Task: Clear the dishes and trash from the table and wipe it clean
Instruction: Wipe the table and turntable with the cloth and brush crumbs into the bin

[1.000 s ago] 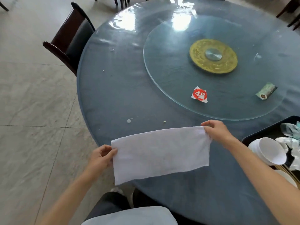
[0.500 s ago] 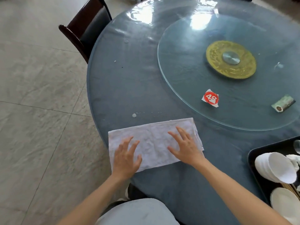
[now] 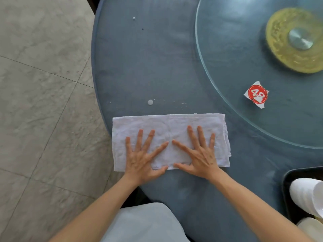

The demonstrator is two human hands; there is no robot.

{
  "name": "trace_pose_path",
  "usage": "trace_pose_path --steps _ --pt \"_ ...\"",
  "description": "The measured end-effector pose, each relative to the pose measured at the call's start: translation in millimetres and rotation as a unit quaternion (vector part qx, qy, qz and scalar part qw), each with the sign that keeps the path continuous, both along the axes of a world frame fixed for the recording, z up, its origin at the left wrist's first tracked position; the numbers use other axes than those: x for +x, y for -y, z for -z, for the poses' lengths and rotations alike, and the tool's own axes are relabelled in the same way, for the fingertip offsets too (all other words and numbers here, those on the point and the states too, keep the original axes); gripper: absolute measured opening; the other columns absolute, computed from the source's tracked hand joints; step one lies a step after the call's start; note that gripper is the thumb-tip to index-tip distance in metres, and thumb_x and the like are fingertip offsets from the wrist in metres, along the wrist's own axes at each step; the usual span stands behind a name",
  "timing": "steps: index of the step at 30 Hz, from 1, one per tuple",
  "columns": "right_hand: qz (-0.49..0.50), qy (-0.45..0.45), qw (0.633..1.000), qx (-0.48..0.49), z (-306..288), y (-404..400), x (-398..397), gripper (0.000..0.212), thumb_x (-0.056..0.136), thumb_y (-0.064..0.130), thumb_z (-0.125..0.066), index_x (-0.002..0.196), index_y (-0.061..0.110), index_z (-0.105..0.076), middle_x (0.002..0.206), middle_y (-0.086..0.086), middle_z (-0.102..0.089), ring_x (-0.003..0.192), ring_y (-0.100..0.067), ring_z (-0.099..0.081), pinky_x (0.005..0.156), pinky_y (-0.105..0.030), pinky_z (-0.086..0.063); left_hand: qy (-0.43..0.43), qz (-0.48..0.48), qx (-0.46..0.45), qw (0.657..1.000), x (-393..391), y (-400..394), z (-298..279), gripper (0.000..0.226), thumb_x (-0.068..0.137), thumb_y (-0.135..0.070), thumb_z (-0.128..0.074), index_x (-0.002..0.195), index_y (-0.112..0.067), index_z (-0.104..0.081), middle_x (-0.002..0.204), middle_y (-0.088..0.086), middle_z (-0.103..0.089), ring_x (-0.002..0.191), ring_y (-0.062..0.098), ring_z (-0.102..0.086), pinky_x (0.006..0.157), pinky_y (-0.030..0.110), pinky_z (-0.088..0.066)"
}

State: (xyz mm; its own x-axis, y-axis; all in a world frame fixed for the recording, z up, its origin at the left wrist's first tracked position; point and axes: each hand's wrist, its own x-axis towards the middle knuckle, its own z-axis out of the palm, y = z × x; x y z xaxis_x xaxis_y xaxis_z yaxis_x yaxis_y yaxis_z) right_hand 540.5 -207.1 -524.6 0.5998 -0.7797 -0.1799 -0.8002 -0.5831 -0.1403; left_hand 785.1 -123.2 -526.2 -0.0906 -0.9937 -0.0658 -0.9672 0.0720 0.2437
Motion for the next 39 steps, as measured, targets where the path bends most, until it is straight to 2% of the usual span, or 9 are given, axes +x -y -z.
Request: trace_pose_path --steps 5,10,21,31,35,39 --pt "0.003 0.009 1.000 -0.010 1.1 17.0 9.5 0.089 0.071 0.097 -0.047 0.151 0.060 -0.035 0.173 -0.010 -0.013 0.157 -0.046 -0.003 0.108 -0.085 -0.006 -0.011 -0.017 -0.026 0.999 8.1 12.1 2.9 0.085 0.070 -0.082 -0.060 0.147 -0.051 -0.043 0.166 0.006 -0.028 0.153 0.044 -0.017 0.111 0.078 -0.012" --pt "0.009 0.006 1.000 -0.017 4.2 44.8 34.3 0.089 0.071 0.097 -0.046 0.151 0.061 -0.030 0.173 -0.008 -0.010 0.158 -0.045 -0.001 0.108 -0.085 -0.005 0.004 -0.014 -0.044 0.999 35.1 43.9 9.3 0.086 0.073 -0.085 -0.053 0.150 -0.049 -0.039 0.166 0.004 -0.026 0.153 0.043 -0.016 0.112 0.077 -0.011" --pt "0.034 0.003 0.999 -0.009 6.7 158.3 118.9 0.088 0.072 0.100 -0.036 0.152 0.067 -0.020 0.175 -0.001 0.003 0.158 -0.040 0.010 0.107 -0.086 0.001 0.031 -0.005 -0.022 0.999 128.0 164.6 13.4 0.090 0.073 -0.096 -0.034 0.152 -0.055 -0.029 0.170 -0.003 -0.016 0.156 0.036 -0.006 0.118 0.070 -0.004" --pt "0.052 0.000 0.999 -0.011 6.9 215.0 149.5 0.089 0.069 0.102 -0.037 0.149 0.072 -0.013 0.174 0.007 0.009 0.158 -0.036 0.013 0.109 -0.085 0.001 0.027 -0.006 -0.036 0.999 159.1 224.9 14.9 0.092 0.069 -0.099 -0.037 0.151 -0.059 -0.025 0.170 -0.006 -0.014 0.157 0.035 -0.004 0.118 0.070 -0.003" --pt "0.075 -0.005 0.997 0.000 4.7 233.3 161.7 0.087 0.069 0.103 -0.034 0.148 0.075 -0.009 0.173 0.010 0.013 0.158 -0.034 0.017 0.109 -0.084 0.003 0.024 0.009 -0.028 0.999 172.8 253.1 13.8 0.093 0.068 -0.101 -0.029 0.151 -0.060 -0.023 0.170 -0.008 -0.014 0.157 0.032 -0.003 0.118 0.069 -0.003" --pt "0.095 -0.005 0.995 0.012 4.6 266.3 176.4 0.086 0.070 0.102 -0.035 0.146 0.076 -0.006 0.172 0.011 0.016 0.157 -0.034 0.021 0.110 -0.083 0.006 0.022 0.016 -0.003 1.000 190.2 296.0 12.1 0.095 0.066 -0.104 -0.023 0.151 -0.063 -0.013 0.170 -0.014 -0.005 0.157 0.026 0.007 0.119 0.067 0.002"
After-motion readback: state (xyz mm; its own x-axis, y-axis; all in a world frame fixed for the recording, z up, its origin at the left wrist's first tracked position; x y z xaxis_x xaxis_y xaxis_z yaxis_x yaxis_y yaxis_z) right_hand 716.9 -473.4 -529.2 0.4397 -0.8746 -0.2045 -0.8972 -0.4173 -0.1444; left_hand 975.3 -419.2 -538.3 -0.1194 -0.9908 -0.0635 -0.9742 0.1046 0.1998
